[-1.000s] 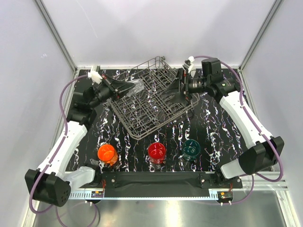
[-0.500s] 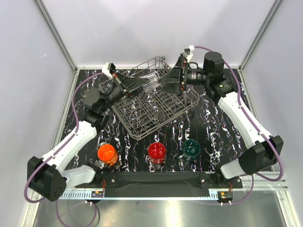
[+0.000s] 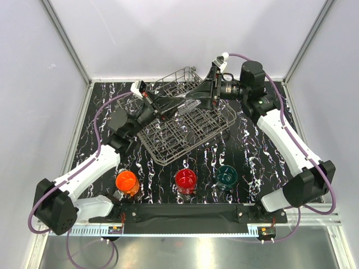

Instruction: Load the cups into the dish rack

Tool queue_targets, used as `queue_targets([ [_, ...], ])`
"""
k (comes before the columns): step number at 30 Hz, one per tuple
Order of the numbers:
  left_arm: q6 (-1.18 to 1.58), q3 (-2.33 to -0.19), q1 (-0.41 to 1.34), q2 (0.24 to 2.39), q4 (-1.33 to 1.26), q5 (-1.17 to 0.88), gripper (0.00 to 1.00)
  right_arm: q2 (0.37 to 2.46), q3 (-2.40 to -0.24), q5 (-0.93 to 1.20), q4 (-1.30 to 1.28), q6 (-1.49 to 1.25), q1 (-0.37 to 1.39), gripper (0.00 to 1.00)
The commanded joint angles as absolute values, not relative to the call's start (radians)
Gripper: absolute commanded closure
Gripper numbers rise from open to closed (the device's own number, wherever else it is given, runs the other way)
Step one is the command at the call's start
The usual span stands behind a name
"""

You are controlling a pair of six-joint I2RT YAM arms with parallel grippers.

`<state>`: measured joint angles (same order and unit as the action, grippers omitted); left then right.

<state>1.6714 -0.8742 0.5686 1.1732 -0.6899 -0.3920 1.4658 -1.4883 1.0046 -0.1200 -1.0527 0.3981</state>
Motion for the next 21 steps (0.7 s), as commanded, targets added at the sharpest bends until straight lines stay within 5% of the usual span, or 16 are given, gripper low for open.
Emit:
queue_targets([
  [1,1.672,-0.871,0.575,1.138,-0.753,-0.353,1.0,1.466,-1.528,1.012,-0.061,-1.066,0.413,0.28],
  [3,1.675,-0.868,0.575,1.137,-0.749,-0.344,1.0,1.47,-1.516,1.019,-0.037,-1.084,0.414,0.37],
  [11,1.677,-0.871,0.58,1.147,-0.752,-0.342,1.0,1.459,-1.486,1.02,-0.017,-1.097,0.419,0.39],
  [16,1.678,-0.859,0.584,1.15,-0.742,-0.354,1.0,1.463,-1.485,1.019,-0.014,-1.1,0.42,0.78],
  [19,1.651,-0.862,0.584,1.131,-0.668,-0.368,0.98,1.465,-1.485,1.005,-0.037,-1.074,0.42,0.95],
  [21,1.622,-0.868,0.584,1.108,-0.568,-0.38,0.87,1.462,-1.483,0.994,-0.066,-1.052,0.422,1.0],
])
